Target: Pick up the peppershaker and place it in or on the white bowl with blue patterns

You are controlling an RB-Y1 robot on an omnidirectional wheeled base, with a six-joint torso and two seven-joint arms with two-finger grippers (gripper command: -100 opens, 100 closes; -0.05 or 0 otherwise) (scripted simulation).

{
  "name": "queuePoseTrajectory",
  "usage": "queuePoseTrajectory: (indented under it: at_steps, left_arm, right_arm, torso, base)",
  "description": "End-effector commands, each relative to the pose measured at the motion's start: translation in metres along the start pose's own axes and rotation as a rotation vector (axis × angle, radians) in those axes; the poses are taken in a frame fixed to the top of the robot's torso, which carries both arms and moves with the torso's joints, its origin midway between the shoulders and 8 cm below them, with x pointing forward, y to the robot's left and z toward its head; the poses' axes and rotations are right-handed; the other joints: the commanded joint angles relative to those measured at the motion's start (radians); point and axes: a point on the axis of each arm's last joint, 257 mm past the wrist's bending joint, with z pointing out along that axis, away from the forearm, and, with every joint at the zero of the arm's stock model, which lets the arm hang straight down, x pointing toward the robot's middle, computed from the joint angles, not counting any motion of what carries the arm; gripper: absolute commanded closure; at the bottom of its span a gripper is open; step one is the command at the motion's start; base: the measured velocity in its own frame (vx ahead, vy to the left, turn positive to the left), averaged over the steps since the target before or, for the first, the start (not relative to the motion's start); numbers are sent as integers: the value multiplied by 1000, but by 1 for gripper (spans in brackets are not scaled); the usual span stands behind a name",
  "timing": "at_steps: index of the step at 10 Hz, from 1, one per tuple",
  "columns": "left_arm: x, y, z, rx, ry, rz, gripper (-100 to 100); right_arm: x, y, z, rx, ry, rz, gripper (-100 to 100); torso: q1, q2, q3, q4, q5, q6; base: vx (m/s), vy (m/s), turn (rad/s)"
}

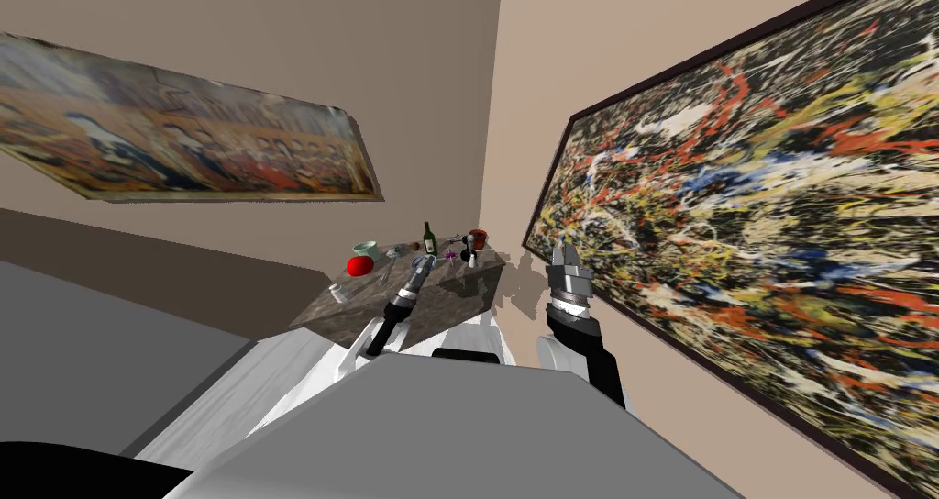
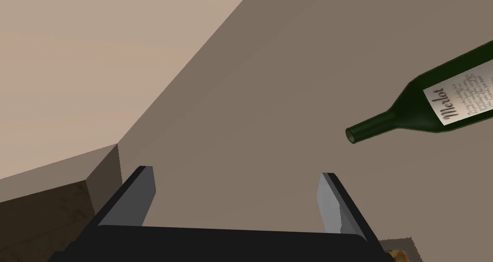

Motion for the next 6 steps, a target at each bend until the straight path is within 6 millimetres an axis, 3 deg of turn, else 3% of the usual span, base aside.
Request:
queuePoseTrajectory:
  at_steps: [1, 6]
  left_arm:
    - [10, 5, 3, -9, 19, 23, -100]
    - [60, 31, 12, -35, 129, 148, -100]
  right_arm:
    - [0, 0, 0, 0, 0, 0, 0]
    - [0, 0, 0, 0, 0, 0, 0]
  torso:
    - [0, 0, 0, 0, 0, 0]
    - [0, -3, -2, -1, 0, 0]
  base:
    - [-83, 28, -17]
    - [-61, 25, -45]
